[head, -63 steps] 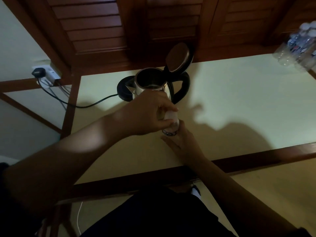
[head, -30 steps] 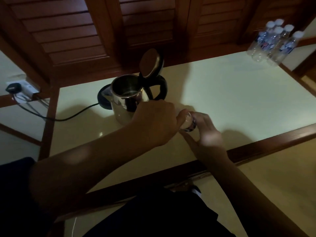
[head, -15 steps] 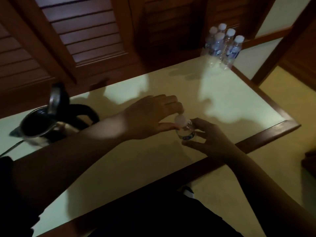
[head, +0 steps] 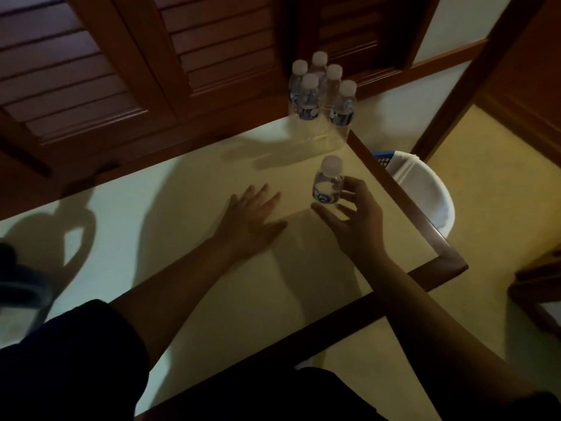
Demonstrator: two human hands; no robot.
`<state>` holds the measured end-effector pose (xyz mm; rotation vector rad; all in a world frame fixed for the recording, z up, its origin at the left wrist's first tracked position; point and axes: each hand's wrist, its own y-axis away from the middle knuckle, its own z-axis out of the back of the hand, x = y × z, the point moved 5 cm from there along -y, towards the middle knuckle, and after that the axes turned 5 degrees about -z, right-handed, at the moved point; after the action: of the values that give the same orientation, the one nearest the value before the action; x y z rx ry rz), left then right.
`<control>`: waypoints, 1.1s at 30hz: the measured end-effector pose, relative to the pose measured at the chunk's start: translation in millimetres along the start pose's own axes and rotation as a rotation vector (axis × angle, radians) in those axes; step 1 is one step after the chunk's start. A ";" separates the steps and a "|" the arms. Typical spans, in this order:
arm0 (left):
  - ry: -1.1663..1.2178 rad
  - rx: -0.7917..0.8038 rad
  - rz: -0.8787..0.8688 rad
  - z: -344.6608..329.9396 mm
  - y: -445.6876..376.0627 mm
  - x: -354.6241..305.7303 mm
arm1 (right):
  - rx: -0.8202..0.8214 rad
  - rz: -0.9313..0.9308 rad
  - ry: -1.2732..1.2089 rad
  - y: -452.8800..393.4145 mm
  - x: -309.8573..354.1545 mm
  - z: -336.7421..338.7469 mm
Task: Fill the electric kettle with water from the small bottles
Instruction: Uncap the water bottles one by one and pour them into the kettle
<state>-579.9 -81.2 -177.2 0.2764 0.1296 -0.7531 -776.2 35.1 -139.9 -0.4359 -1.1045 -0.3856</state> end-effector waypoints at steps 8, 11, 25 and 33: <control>0.800 -0.232 -0.010 32.5 -29.9 -35.2 | 0.104 -0.005 -0.005 -30.5 -21.8 -4.5; 0.827 -0.285 0.010 26.4 -49.3 -48.0 | 0.162 0.006 0.017 -42.8 -20.2 -7.0; 0.776 -0.625 0.151 46.0 -124.0 -49.0 | 0.417 -0.097 0.721 -61.2 -49.0 28.2; 0.761 -0.685 0.167 38.1 -139.4 -47.9 | 0.477 -0.119 0.778 -63.4 -45.9 25.9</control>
<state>-710.0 -158.0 -158.5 -0.0961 1.0493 -0.3691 -846.3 -1.7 -162.8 0.2060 -0.4299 -0.3369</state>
